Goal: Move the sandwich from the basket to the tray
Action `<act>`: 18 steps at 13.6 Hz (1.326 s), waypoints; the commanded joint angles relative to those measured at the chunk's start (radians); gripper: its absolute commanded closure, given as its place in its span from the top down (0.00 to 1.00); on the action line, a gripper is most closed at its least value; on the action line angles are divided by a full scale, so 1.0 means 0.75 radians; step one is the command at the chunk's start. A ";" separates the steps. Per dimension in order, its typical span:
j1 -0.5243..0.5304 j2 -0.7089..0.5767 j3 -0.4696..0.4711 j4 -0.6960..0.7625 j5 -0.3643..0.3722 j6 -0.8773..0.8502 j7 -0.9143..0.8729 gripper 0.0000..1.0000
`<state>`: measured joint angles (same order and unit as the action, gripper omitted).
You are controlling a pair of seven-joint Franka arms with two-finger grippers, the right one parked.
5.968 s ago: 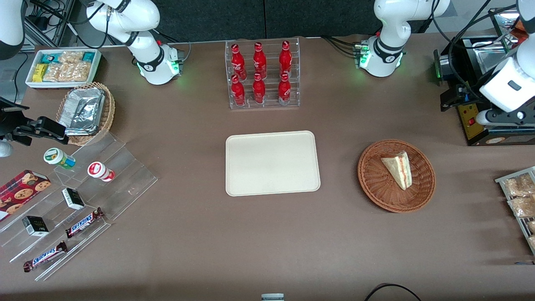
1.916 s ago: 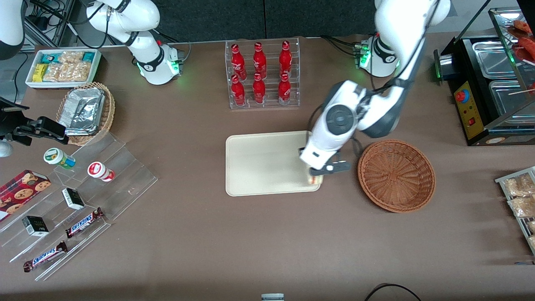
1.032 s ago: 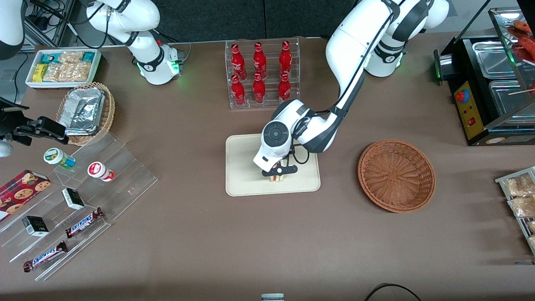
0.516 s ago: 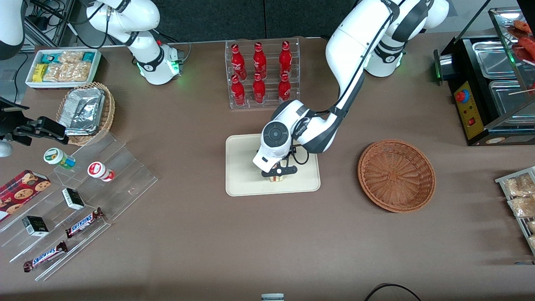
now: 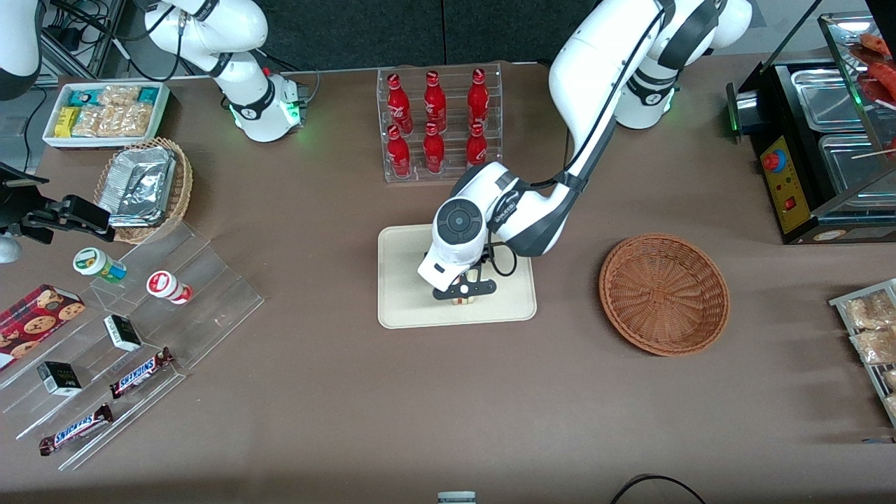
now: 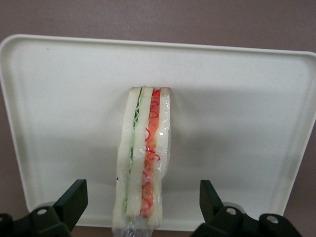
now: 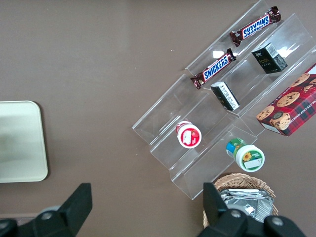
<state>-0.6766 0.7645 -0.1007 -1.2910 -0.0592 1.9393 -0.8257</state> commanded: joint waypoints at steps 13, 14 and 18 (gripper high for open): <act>0.487 -0.389 0.040 -0.160 0.036 -0.244 0.536 1.00; 0.546 -0.438 0.040 -0.201 0.034 -0.250 0.595 1.00; 0.695 -0.571 0.040 -0.265 0.032 -0.356 0.769 1.00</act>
<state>-0.1960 0.4128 -0.0597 -1.4276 -0.0310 1.7090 -0.2956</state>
